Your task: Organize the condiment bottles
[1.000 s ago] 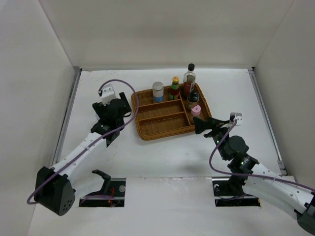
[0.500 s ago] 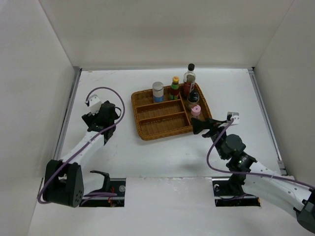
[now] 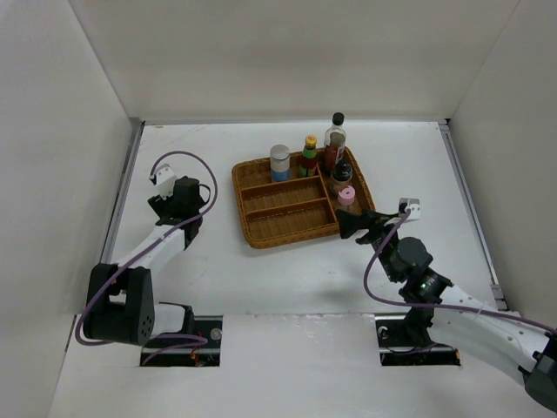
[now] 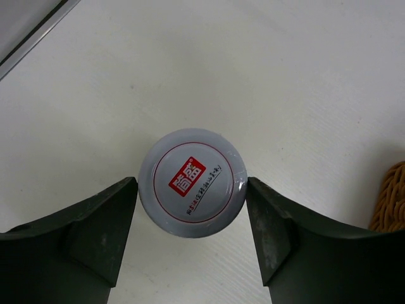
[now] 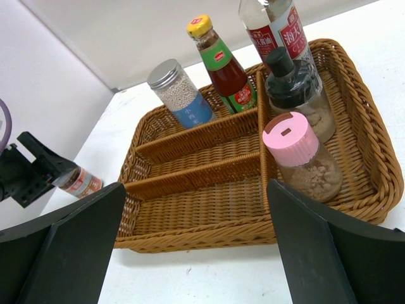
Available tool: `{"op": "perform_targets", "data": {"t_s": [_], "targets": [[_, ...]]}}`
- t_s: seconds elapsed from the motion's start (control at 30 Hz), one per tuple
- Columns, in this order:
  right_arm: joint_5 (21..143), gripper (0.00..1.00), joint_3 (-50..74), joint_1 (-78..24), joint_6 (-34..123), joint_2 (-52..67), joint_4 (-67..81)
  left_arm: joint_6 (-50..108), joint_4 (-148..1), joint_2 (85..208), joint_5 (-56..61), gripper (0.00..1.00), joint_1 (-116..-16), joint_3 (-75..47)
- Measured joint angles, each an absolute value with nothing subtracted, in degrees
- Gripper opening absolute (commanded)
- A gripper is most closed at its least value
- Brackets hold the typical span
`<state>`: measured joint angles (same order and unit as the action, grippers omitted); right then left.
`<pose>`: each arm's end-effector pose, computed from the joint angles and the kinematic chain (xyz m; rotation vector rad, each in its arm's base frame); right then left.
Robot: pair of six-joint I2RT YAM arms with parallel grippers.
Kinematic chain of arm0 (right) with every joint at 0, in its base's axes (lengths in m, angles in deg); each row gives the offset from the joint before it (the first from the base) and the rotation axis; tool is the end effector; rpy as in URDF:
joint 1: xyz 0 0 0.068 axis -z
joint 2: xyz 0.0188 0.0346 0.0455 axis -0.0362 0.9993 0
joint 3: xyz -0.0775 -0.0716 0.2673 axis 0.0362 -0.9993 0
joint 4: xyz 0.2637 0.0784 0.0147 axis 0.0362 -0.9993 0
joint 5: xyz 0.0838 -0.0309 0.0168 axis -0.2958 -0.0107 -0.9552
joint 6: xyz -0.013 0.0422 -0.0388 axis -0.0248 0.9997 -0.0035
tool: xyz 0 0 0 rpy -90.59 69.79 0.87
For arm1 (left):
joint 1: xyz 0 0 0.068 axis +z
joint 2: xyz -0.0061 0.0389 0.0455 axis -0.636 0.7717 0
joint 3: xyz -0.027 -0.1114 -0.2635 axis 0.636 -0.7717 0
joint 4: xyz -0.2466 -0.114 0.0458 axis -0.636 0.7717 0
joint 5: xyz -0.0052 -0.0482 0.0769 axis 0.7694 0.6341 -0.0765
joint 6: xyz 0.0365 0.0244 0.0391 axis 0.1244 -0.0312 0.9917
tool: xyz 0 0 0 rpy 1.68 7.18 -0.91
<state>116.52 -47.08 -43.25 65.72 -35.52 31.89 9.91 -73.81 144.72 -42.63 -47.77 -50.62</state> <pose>0.1370 0.1109 0.2517 0.1580 1.5517 0.6634 0.2724 -0.0138 0.2043 -0.7315 1.9403 0.2946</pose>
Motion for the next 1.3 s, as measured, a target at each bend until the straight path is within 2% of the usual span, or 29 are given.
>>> {"op": "perform_targets", "data": {"t_s": [0.17, 0.3, 0.57, 0.73, 1.0, 1.3], "targets": [[116.34, 1.0, -47.08, -42.94, 65.72, -36.0, 31.96, 10.48, -75.99, 145.66, -42.57, 0.46, -47.77, -50.64], [116.32, 1.0, -47.08, -42.9, 65.72, -36.02, 31.96, 10.52, -76.04, 145.57, -42.54, 0.4, -47.96, -50.64], [116.3, 1.0, -47.08, -42.9, 65.74, -35.67, 31.98, 13.01, -70.24, 136.04, -43.22, 0.37, -53.99, -49.42], [116.3, 1.0, -47.08, -42.9, 65.74, -35.41, 32.09, 14.19, -69.41, 134.92, -44.49, 0.37, -60.35, -41.4], [115.95, 1.0, -47.08, -42.9, 65.74, -34.45, 32.2, 15.4, -75.51, 148.72, -43.38, 0.37, -68.92, -28.44], [115.62, 1.0, -47.08, -42.53, 65.72, -34.42, 32.24, 15.94, -77.0, 163.45, -40.32, 0.37, -69.56, -23.5]]}}
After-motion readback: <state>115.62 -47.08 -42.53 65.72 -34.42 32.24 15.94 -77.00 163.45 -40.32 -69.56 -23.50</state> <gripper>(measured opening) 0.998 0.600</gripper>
